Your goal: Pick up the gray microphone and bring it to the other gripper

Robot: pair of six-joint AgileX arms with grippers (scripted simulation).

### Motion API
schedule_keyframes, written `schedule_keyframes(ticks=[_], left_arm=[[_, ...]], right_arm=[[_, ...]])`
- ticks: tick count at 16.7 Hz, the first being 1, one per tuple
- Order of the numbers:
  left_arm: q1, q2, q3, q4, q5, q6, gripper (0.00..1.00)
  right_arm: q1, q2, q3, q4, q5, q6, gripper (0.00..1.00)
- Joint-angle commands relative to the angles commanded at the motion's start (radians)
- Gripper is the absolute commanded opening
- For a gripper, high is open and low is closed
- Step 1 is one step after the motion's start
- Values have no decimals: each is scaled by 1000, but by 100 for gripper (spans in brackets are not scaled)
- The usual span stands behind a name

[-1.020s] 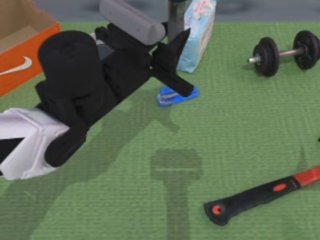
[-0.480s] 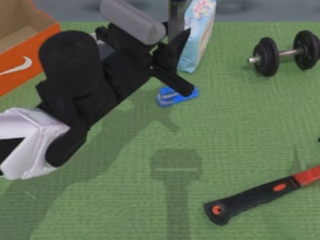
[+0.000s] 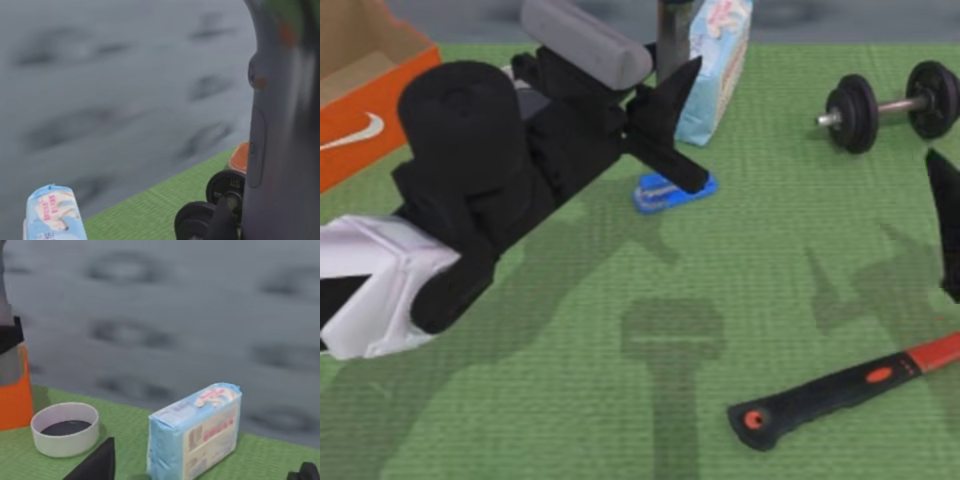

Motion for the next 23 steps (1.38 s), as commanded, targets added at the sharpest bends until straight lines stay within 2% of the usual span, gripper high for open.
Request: schedule_keyframes(ticks=[6, 10, 17, 23], left_arm=[[0, 0, 0, 0, 0, 0, 0], [0, 0, 0, 0, 0, 0, 0], [0, 0, 0, 0, 0, 0, 0], [0, 0, 0, 0, 0, 0, 0]], right_arm=[[202, 438, 234, 214, -67, 14, 100], [272, 574, 301, 274, -90, 17, 100], [278, 598, 317, 281, -89, 18, 100], [315, 858, 533, 320, -50, 17, 100]])
